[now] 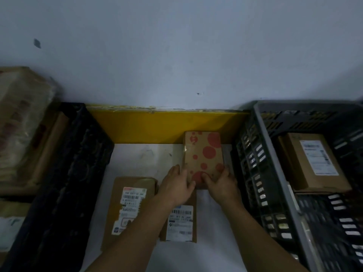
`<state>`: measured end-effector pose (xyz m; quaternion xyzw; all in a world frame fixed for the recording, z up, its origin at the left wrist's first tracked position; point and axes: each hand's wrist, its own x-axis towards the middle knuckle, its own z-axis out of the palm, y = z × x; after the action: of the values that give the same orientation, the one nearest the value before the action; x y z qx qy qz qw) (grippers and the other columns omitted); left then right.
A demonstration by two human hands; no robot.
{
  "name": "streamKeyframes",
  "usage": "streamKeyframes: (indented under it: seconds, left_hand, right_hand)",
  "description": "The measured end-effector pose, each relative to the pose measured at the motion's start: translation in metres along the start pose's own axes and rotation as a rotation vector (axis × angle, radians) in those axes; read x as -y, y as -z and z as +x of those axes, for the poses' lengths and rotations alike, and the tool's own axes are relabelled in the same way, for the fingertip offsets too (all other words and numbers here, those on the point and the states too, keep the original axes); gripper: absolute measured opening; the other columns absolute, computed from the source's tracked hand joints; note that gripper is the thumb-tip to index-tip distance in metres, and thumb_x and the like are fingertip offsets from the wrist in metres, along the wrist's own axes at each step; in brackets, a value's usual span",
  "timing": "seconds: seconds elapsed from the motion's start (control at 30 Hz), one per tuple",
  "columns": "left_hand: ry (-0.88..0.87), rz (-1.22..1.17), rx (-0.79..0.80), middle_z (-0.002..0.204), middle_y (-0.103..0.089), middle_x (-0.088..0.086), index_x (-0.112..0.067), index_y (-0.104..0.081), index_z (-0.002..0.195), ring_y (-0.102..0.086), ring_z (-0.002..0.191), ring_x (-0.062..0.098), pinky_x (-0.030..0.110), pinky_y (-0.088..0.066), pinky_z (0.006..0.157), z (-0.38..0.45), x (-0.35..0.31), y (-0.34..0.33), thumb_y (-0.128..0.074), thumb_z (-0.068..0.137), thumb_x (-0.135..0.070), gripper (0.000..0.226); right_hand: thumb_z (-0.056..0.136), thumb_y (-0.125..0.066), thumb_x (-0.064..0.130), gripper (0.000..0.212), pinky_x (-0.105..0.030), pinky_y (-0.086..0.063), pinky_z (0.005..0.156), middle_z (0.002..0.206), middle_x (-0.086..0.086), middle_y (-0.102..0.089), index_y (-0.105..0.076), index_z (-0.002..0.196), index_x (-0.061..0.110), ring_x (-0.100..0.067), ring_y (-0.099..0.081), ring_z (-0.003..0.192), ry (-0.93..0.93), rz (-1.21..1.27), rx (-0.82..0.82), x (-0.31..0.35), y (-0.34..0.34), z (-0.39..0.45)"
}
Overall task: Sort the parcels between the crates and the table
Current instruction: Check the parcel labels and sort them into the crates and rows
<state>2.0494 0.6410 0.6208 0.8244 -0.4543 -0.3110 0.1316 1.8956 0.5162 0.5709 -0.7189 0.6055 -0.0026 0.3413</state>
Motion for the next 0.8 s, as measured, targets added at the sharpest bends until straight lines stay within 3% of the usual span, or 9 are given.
streamKeyframes:
  seconds: [0.07,0.13,0.23,0.3,0.4,0.5,0.6,0.7,0.8]
  left_hand:
    - [0.013,-0.066,0.079,0.153,-0.046,0.010,-0.026,-0.022,0.163,-0.051,0.136,0.030,0.048,-0.049,0.111,0.007,-0.008,-0.004,-0.047,0.104,-0.057,0.071]
    - [0.039,-0.163,0.095,0.158,-0.042,0.009,-0.027,-0.020,0.165,-0.052,0.138,0.031,0.044,-0.047,0.114,0.011,-0.018,-0.006,-0.045,0.108,-0.053,0.068]
    - [0.085,-0.252,-0.011,0.157,-0.041,0.008,-0.027,-0.027,0.164,-0.055,0.134,0.030,0.040,-0.048,0.110,0.008,-0.029,-0.004,-0.041,0.111,-0.050,0.059]
    - [0.107,-0.316,-0.105,0.154,-0.043,0.007,-0.028,-0.034,0.159,-0.059,0.128,0.027,0.038,-0.051,0.105,0.003,-0.034,0.000,-0.042,0.111,-0.049,0.053]
    - [0.098,-0.450,-0.279,0.151,-0.042,0.002,-0.030,-0.041,0.152,-0.060,0.121,0.018,0.036,-0.055,0.099,-0.009,-0.043,0.008,-0.052,0.108,-0.046,0.048]
    - [0.097,-0.565,-0.402,0.145,-0.047,-0.002,-0.032,-0.046,0.145,-0.058,0.117,0.011,0.028,-0.052,0.093,-0.018,-0.046,0.023,-0.063,0.104,-0.038,0.045]
    - [0.120,-0.698,-0.416,0.146,-0.052,-0.006,-0.041,-0.045,0.147,-0.055,0.125,0.008,0.036,-0.054,0.104,-0.029,-0.041,0.037,-0.063,0.097,-0.044,0.053]
    - [0.128,-0.740,-0.407,0.149,-0.052,-0.010,-0.050,-0.042,0.149,-0.056,0.132,0.010,0.044,-0.055,0.109,-0.044,-0.037,0.049,-0.056,0.089,-0.055,0.062]
    - [0.065,-0.636,-0.404,0.155,-0.049,-0.008,-0.043,-0.045,0.154,-0.050,0.140,0.012,0.036,-0.046,0.115,-0.059,-0.042,0.065,-0.058,0.100,-0.049,0.055]
  right_hand:
    - [0.077,-0.063,0.090,0.122,-0.051,-0.051,0.111,0.159,-0.012,-0.052,-0.020,0.168,0.021,-0.037,-0.051,0.144,-0.029,0.123,0.048,-0.005,-0.003,0.003]
    - [0.078,-0.072,0.081,0.106,-0.042,-0.054,0.104,0.149,-0.005,-0.063,-0.036,0.162,0.026,-0.030,-0.061,0.135,-0.022,0.263,0.054,-0.006,0.003,0.000]
    - [0.090,-0.081,0.053,0.073,-0.035,-0.057,0.093,0.132,0.004,-0.072,-0.053,0.152,0.028,-0.020,-0.070,0.118,0.037,0.444,-0.044,-0.002,0.014,-0.007]
    - [0.087,-0.079,0.060,0.072,-0.041,-0.062,0.092,0.127,0.005,-0.072,-0.057,0.148,0.029,-0.018,-0.072,0.114,0.060,0.517,-0.110,0.007,0.021,-0.020]
    - [0.078,-0.071,0.082,0.089,-0.045,-0.060,0.097,0.133,0.003,-0.059,-0.055,0.148,0.030,-0.017,-0.065,0.120,0.084,0.534,-0.219,0.022,0.028,-0.042]
    - [0.077,-0.069,0.082,0.096,-0.041,-0.054,0.106,0.140,0.007,-0.042,-0.048,0.158,0.034,-0.017,-0.057,0.128,0.117,0.641,-0.255,0.033,0.036,-0.066]
    - [0.083,-0.076,0.077,0.091,-0.042,-0.052,0.110,0.152,0.013,-0.035,-0.041,0.160,0.045,-0.014,-0.051,0.137,0.177,0.715,-0.251,0.043,0.046,-0.089]
    - [0.083,-0.082,0.068,0.091,-0.044,-0.052,0.114,0.158,0.015,-0.040,-0.038,0.160,0.047,-0.007,-0.050,0.140,0.254,0.744,-0.246,0.056,0.056,-0.106]
    - [0.080,-0.083,0.065,0.105,-0.043,-0.046,0.118,0.162,0.014,-0.034,-0.029,0.166,0.038,-0.008,-0.039,0.148,0.341,0.594,-0.361,0.069,0.064,-0.125]
